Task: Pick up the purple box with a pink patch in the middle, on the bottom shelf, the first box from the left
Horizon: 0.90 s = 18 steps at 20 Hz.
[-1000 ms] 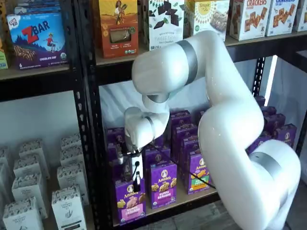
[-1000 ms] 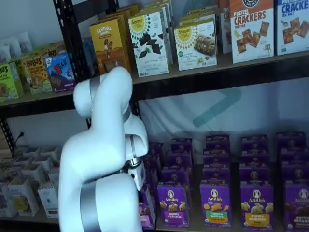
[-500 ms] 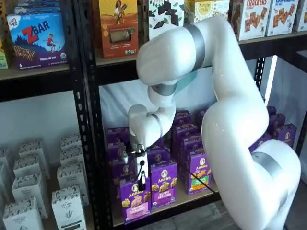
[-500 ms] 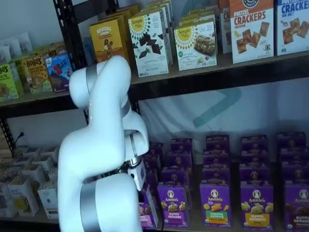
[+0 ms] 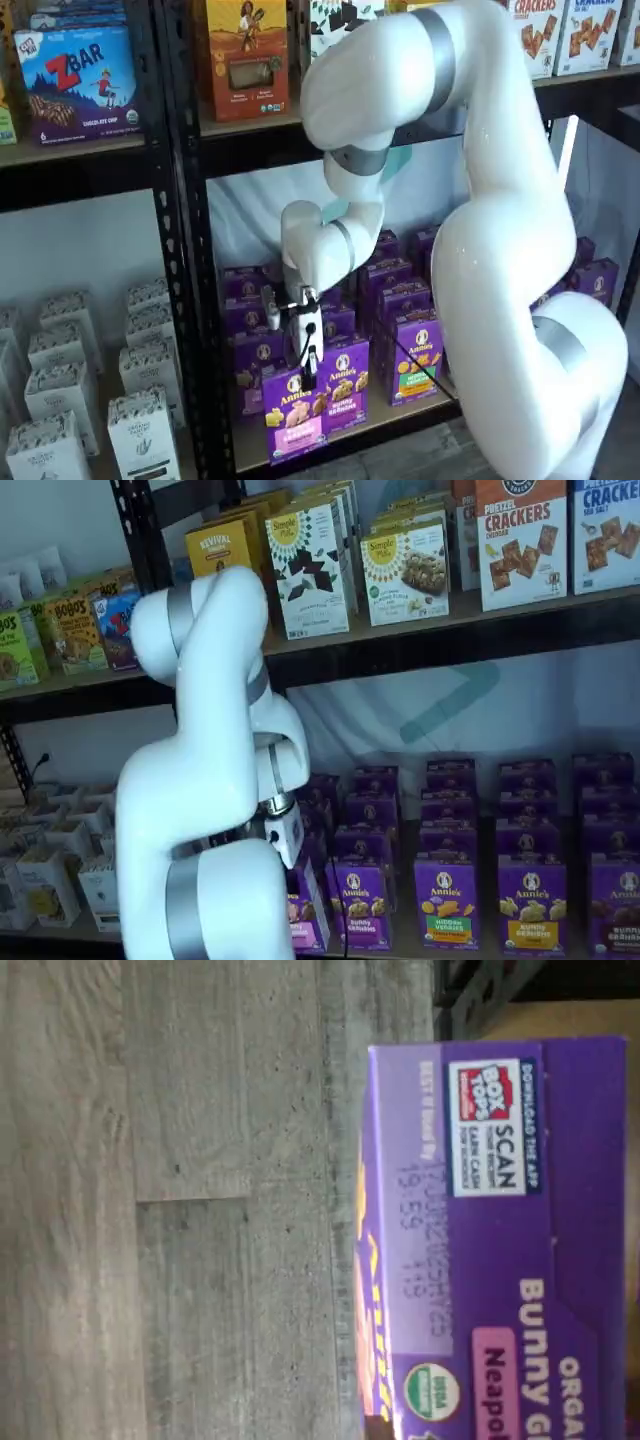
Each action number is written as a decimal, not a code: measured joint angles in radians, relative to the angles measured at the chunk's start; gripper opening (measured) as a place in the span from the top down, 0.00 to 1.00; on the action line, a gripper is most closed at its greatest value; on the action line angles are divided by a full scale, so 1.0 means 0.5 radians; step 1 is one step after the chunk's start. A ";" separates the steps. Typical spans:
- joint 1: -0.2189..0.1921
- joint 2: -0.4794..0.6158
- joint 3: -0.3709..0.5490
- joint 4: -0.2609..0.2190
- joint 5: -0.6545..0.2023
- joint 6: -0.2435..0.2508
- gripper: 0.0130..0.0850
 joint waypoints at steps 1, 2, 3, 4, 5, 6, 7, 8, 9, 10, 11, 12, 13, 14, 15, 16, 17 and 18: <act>0.000 -0.032 0.025 0.027 0.011 -0.024 0.78; 0.001 -0.061 0.047 0.050 0.024 -0.045 0.78; 0.002 -0.090 0.066 0.067 0.042 -0.059 0.78; 0.003 -0.116 0.084 0.080 0.062 -0.071 0.78; 0.005 -0.148 0.106 0.089 0.080 -0.077 0.78; 0.006 -0.180 0.130 0.100 0.096 -0.086 0.78; 0.008 -0.210 0.154 0.110 0.109 -0.093 0.78; 0.010 -0.243 0.180 0.123 0.120 -0.103 0.78; 0.012 -0.271 0.203 0.130 0.130 -0.107 0.78; 0.014 -0.302 0.228 0.133 0.139 -0.107 0.78; 0.017 -0.331 0.251 0.149 0.151 -0.119 0.78; 0.019 -0.358 0.272 0.171 0.164 -0.136 0.78; 0.022 -0.390 0.298 0.191 0.176 -0.151 0.78; 0.024 -0.417 0.320 0.201 0.183 -0.158 0.78; 0.027 -0.446 0.345 0.210 0.189 -0.164 0.78; 0.028 -0.476 0.371 0.217 0.192 -0.168 0.78; 0.029 -0.504 0.397 0.219 0.191 -0.169 0.78; 0.029 -0.530 0.422 0.215 0.184 -0.165 0.78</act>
